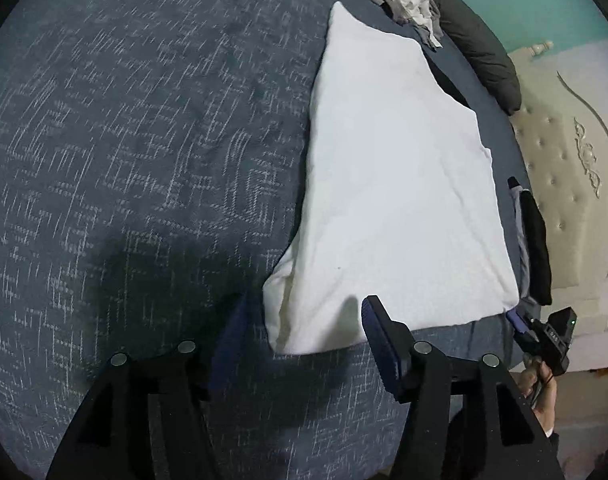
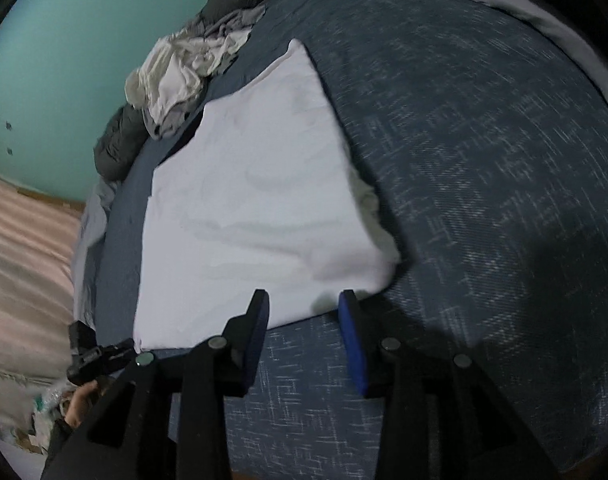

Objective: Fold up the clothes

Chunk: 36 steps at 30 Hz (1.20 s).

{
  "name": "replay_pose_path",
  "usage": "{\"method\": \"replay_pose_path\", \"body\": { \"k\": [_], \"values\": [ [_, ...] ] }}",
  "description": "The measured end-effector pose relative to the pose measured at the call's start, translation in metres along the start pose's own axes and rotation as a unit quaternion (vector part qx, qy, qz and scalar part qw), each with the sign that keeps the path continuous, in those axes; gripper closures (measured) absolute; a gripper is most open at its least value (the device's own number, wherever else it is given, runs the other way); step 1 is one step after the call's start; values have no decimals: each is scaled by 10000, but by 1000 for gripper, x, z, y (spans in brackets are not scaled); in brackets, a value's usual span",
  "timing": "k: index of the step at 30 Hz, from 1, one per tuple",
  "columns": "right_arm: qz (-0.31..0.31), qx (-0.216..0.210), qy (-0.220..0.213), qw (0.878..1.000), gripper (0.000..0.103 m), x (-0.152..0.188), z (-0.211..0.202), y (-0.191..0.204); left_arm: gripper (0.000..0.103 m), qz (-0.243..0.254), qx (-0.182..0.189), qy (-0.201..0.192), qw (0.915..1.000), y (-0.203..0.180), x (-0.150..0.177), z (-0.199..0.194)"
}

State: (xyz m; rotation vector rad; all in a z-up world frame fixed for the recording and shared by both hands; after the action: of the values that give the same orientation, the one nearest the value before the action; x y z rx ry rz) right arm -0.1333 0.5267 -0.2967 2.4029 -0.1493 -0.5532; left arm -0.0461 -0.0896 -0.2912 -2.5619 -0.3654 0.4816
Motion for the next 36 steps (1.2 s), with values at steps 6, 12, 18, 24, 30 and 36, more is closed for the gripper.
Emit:
{"method": "replay_pose_path", "body": {
  "k": [6,12,18,24,30,36],
  "values": [
    [130,-83,-87,9998,66,-3,-3,-7,82,228,-36,50,9997,-11,0,9],
    [145,-109,-86,9998,65,-6,-2,-8,93,485,27,-168,9987,-27,-6,-3],
    [72,-179,-57,9998,65,-7,1,-3,95,712,254,-378,9964,-58,-19,-20],
    [2,-216,-80,9997,65,-14,-2,1,96,913,581,-464,9930,-109,-37,-23],
    [-204,-211,-82,9995,65,-26,-12,5,96,1427,785,-486,9855,-187,-55,-14],
    [-287,-224,-107,9993,65,-38,-22,0,97,1935,995,-234,9757,-281,-56,18]
  ]
}}
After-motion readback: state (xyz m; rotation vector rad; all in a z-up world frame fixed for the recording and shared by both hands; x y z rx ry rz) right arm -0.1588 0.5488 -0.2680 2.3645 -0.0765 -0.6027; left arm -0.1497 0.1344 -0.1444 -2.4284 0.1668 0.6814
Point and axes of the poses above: each gripper's, at about its wrist camera, not at the fingertips, and z roughly the way its jaws point, y to its left, x to its underside, the point moved 1 cm from there along z, roughly the way its jaws point, and after that the axes turned 7 degrees about -y, right-handed, at the moved point
